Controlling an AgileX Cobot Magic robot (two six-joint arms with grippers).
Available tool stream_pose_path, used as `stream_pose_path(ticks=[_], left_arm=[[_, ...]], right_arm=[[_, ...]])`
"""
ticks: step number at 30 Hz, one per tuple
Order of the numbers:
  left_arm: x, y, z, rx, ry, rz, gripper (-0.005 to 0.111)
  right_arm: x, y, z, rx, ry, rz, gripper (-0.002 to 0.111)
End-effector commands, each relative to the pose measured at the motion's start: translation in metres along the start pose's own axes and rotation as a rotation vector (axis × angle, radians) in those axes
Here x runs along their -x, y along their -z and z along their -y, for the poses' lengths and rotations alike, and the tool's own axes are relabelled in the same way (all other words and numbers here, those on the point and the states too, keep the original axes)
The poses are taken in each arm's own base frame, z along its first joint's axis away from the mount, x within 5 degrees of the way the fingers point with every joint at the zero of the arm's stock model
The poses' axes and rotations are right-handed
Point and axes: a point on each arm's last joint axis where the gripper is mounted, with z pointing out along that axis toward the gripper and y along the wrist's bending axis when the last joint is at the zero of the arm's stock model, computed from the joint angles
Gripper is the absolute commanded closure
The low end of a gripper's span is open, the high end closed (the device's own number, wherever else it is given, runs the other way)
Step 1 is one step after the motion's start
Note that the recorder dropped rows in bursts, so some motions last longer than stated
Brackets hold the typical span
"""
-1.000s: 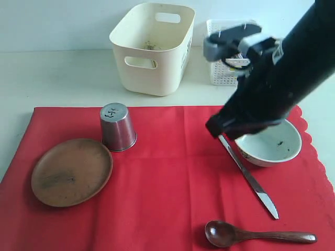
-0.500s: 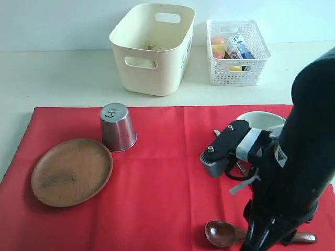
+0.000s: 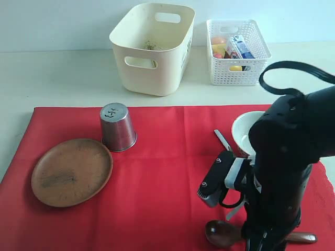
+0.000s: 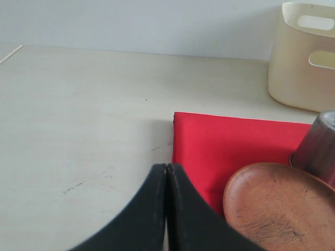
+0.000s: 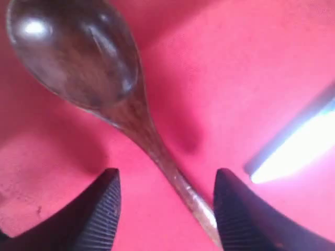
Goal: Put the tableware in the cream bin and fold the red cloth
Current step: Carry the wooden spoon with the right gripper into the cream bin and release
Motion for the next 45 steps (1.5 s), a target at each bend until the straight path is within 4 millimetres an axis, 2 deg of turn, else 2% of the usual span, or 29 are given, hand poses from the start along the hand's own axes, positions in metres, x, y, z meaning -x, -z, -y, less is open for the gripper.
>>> stream_pose_path(ticks=[1, 2, 4, 6, 11, 15, 21, 27, 35, 38, 45], left_arm=[[0.000, 0.000, 0.000, -0.005, -0.002, 0.014, 0.105], [0.000, 0.000, 0.000, -0.005, -0.002, 0.014, 0.105], [0.000, 0.000, 0.000, -0.005, -0.002, 0.014, 0.105], [0.000, 0.000, 0.000, -0.005, -0.002, 0.014, 0.105], [0.000, 0.000, 0.000, -0.005, -0.002, 0.014, 0.105], [0.000, 0.000, 0.000, -0.005, -0.002, 0.014, 0.105], [0.000, 0.000, 0.000, -0.005, -0.002, 0.014, 0.105], [0.000, 0.000, 0.000, -0.005, -0.002, 0.014, 0.105], [0.000, 0.000, 0.000, -0.005, -0.002, 0.014, 0.105], [0.000, 0.000, 0.000, -0.005, -0.002, 0.014, 0.105], [0.000, 0.000, 0.000, -0.005, -0.002, 0.014, 0.105]], right_arm=[[0.002, -0.011, 0.003, -0.033, 0.063, -0.041, 0.075], [0.002, -0.012, 0.004, -0.039, 0.069, -0.045, 0.087], [0.001, -0.012, 0.004, -0.045, 0.074, -0.059, 0.103], [0.000, -0.012, 0.004, -0.043, 0.075, -0.076, 0.108], [-0.001, -0.008, 0.005, -0.041, 0.073, -0.122, 0.108], [0.006, 0.010, 0.005, -0.031, 0.052, -0.089, 0.108], [0.021, 0.054, 0.007, -0.044, 0.018, 0.096, 0.108], [0.044, 0.109, 0.014, -0.117, -0.019, 0.412, 0.108], [0.080, 0.175, 0.039, -0.309, -0.100, 0.813, 0.108], [0.091, 0.189, 0.055, -0.322, -0.154, 0.927, 0.108], [0.123, 0.202, 0.095, -0.330, -0.236, 1.135, 0.108]])
